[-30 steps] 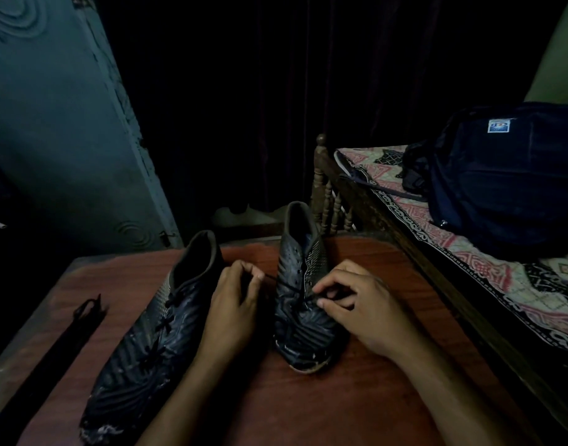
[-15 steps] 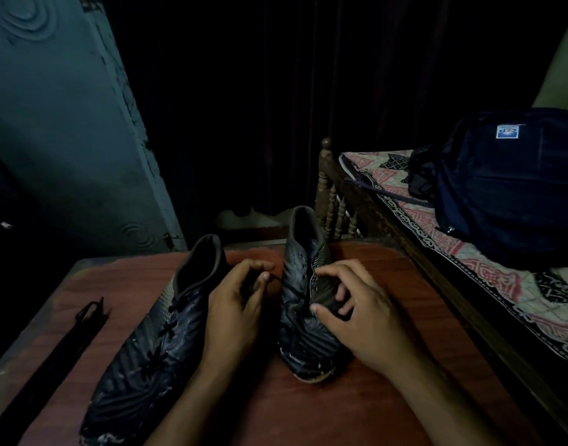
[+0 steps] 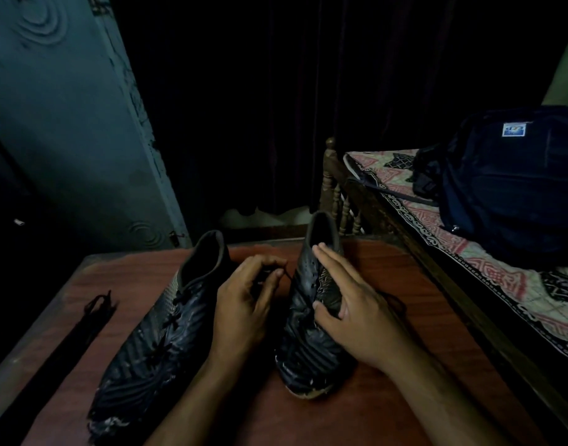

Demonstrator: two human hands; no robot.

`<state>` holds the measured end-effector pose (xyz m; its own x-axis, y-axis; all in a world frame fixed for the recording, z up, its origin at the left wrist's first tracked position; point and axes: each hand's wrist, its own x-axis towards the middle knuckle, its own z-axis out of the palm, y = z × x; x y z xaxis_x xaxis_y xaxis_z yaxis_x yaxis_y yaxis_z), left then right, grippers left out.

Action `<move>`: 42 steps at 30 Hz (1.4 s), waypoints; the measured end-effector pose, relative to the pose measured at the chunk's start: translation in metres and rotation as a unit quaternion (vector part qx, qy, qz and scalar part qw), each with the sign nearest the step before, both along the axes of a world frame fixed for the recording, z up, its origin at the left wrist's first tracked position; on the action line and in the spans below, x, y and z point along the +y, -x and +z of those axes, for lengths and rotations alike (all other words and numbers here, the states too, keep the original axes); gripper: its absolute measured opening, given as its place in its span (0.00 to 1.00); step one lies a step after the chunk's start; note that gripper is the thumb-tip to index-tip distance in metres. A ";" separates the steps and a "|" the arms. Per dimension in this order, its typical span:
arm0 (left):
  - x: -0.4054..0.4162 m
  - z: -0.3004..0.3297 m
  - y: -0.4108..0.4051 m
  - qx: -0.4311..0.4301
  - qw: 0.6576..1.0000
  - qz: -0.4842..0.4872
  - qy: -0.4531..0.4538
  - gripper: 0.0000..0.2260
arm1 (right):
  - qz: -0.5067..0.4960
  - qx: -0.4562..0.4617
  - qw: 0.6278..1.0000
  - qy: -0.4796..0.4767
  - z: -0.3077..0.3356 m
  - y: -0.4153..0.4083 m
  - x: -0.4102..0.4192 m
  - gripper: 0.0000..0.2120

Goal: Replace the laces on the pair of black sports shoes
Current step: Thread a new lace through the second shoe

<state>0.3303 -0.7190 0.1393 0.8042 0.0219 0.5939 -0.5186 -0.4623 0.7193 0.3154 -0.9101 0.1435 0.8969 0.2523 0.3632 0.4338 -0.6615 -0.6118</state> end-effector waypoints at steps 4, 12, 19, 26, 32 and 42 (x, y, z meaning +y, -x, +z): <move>-0.002 0.002 0.002 -0.030 0.999 -0.010 -0.031 0.03 | -0.017 0.016 1.000 -0.021 -0.001 -0.004 0.000 0.29; -0.002 0.005 0.003 -0.082 0.995 -0.016 -0.056 0.03 | 0.042 0.044 0.996 -0.072 -0.004 -0.002 0.005 0.19; 0.000 0.004 0.002 -0.051 0.999 -0.016 -0.010 0.04 | 0.074 0.114 0.985 -0.111 0.001 0.002 0.006 0.19; 0.001 -0.001 -0.005 0.023 0.999 -0.022 0.040 0.03 | 0.040 0.031 0.992 -0.120 0.002 0.005 0.015 0.01; 0.002 -0.002 -0.004 0.008 0.999 -0.034 -0.030 0.09 | -0.035 -0.010 0.992 -0.125 0.001 0.006 0.019 0.06; 0.004 -0.007 -0.003 -0.019 0.991 0.044 -0.128 0.15 | -0.001 -0.050 0.995 -0.088 -0.005 0.007 0.023 0.01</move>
